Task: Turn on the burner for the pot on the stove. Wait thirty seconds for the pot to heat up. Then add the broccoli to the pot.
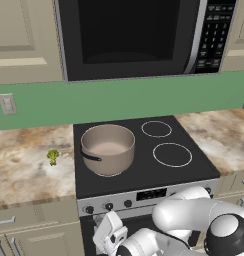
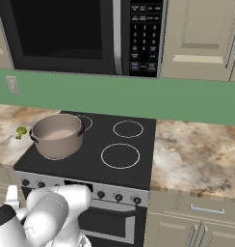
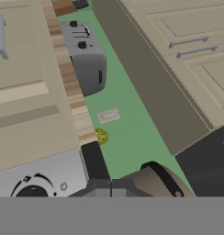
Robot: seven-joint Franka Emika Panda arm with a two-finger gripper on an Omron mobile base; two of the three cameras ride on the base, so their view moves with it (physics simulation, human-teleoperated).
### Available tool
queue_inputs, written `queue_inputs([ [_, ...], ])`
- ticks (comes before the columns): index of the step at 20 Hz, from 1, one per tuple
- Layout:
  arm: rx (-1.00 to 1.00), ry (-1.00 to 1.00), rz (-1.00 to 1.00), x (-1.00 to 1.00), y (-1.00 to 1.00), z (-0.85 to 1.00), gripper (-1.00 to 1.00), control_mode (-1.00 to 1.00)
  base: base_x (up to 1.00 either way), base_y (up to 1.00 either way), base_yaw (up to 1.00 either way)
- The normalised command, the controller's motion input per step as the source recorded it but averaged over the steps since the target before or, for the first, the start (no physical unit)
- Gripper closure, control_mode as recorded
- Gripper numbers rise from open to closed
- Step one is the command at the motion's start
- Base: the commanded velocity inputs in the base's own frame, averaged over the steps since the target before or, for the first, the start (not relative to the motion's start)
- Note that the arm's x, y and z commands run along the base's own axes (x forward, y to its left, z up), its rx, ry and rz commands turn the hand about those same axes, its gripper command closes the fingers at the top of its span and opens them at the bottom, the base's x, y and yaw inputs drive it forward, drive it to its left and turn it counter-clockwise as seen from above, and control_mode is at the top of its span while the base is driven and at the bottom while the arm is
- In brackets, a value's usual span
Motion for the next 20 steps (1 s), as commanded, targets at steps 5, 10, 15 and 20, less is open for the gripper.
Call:
queue_inputs([
  [5, 0.00, 0.00, 0.00, 0.00, 0.00, 0.00, 1.00, -1.00, 0.00, 0.00, 0.00],
  [10, 0.00, 0.00, 0.00, 0.00, 0.00, 0.00, 1.00, -1.00, 0.00, 0.00, 0.00],
  [15, 0.00, 0.00, 0.00, 0.00, 0.00, 0.00, 1.00, -1.00, 0.00, 0.00, 0.00],
  [20, 0.00, 0.00, 0.00, 0.00, 0.00, 0.00, 1.00, -1.00, 0.00, 0.00, 0.00],
])
